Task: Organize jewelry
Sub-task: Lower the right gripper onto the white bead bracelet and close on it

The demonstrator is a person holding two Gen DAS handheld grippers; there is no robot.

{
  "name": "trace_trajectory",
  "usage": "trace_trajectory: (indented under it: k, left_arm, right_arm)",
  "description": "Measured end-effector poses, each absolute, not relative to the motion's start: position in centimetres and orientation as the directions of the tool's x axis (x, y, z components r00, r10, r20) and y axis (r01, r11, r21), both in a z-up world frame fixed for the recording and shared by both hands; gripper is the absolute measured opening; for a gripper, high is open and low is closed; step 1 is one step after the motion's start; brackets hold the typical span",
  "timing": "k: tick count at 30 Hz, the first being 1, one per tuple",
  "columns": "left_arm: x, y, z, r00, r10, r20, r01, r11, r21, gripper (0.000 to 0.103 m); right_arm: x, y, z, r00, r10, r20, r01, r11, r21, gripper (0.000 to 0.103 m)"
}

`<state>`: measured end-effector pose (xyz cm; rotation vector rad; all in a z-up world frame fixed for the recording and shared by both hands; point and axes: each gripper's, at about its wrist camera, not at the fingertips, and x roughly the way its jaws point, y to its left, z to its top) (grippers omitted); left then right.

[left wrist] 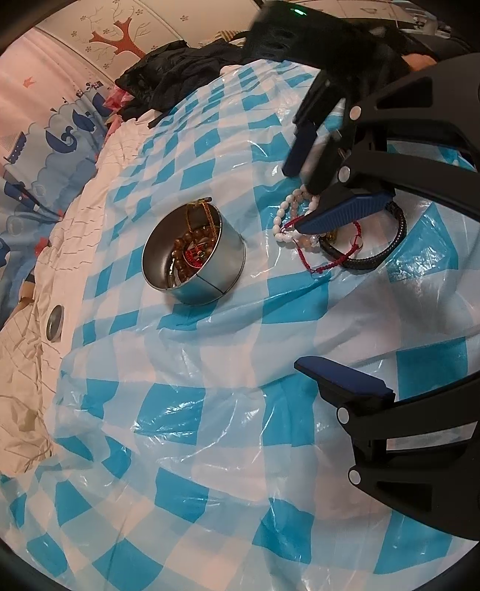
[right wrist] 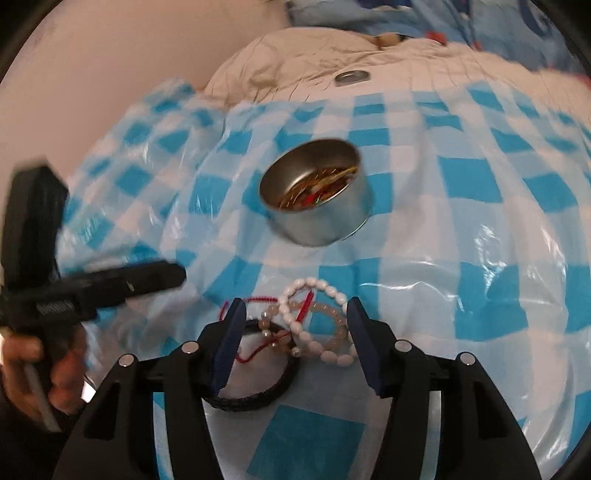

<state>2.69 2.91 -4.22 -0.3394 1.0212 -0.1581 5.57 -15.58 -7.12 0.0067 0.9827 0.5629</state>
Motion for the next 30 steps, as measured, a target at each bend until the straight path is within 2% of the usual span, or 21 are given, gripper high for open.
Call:
trace_trajectory:
  k: [1, 2, 3, 4, 6, 10, 17, 20, 25, 26, 27, 29, 30]
  left_arm:
    - [2.7, 2.9, -4.2, 0.517, -0.286, -0.807, -0.028, 0.936, -0.350, 0.065]
    - [2.7, 2.9, -4.2, 0.518, -0.286, -0.806, -0.029, 0.936, -0.351, 0.065]
    - [2.7, 2.9, -4.2, 0.518, -0.288, -0.806, -0.029, 0.935, -0.353, 0.065]
    - [2.7, 2.9, -4.2, 0.518, -0.288, -0.805, -0.030, 0.935, -0.354, 0.065]
    - [2.7, 2.8, -4.2, 0.520, -0.290, -0.804, -0.029, 0.934, -0.356, 0.065]
    - [2.7, 2.7, -4.1, 0.519, -0.300, -0.800, -0.028, 0.930, -0.367, 0.065]
    - [3.5, 0.8, -5.1, 0.481, -0.331, -0.812, 0.001, 0.926, -0.377, 0.065]
    - [3.8, -0.7, -5.9, 0.460, -0.317, -0.830, 0.022, 0.938, -0.346, 0.065]
    - [4.0, -2.6, -6.9, 0.463, -0.236, -0.854, 0.042, 0.969, -0.245, 0.063]
    - [4.0, -2.8, -7.1, 0.463, -0.222, -0.858, 0.044, 0.973, -0.228, 0.052]
    - [4.1, -3.1, -7.4, 0.456, -0.209, -0.865, 0.045, 0.976, -0.212, 0.032]
    - [4.1, -3.6, -7.6, 0.450, -0.209, -0.868, 0.067, 0.977, -0.200, 0.024]
    - [4.0, -3.7, -7.5, 0.453, -0.208, -0.867, 0.075, 0.978, -0.196, 0.016]
  right_arm:
    - [5.6, -15.1, -7.7, 0.417, 0.425, -0.803, -0.454, 0.863, 0.222, 0.048]
    - [5.6, -14.8, -8.2, 0.411, 0.408, -0.815, -0.458, 0.866, 0.202, 0.035]
    - [5.6, -14.7, -8.5, 0.406, 0.402, -0.821, -0.462, 0.865, 0.196, 0.027]
    - [5.6, -14.6, -8.5, 0.406, 0.408, -0.818, -0.465, 0.863, 0.199, 0.026]
    - [5.5, -14.8, -8.1, 0.413, 0.412, -0.812, -0.464, 0.862, 0.202, 0.009]
    - [6.3, -16.7, -7.8, 0.381, 0.516, -0.767, -0.413, 0.837, 0.359, 0.008]
    - [7.7, -21.1, -6.5, 0.413, 0.685, -0.600, -0.287, 0.723, 0.628, 0.008]
    - [8.3, -22.0, -6.7, 0.404, 0.710, -0.577, -0.245, 0.691, 0.680, 0.008]
    - [8.3, -22.1, -6.6, 0.399, 0.717, -0.573, -0.248, 0.685, 0.685, 0.008]
    - [8.2, -22.1, -6.5, 0.398, 0.717, -0.573, -0.249, 0.685, 0.685, 0.008]
    - [8.1, -22.2, -6.5, 0.397, 0.717, -0.572, -0.248, 0.684, 0.686, 0.008]
    - [8.1, -22.3, -6.5, 0.400, 0.717, -0.571, -0.244, 0.684, 0.688, 0.008]
    - [8.2, -22.4, -6.5, 0.401, 0.718, -0.569, -0.241, 0.682, 0.691, 0.008]
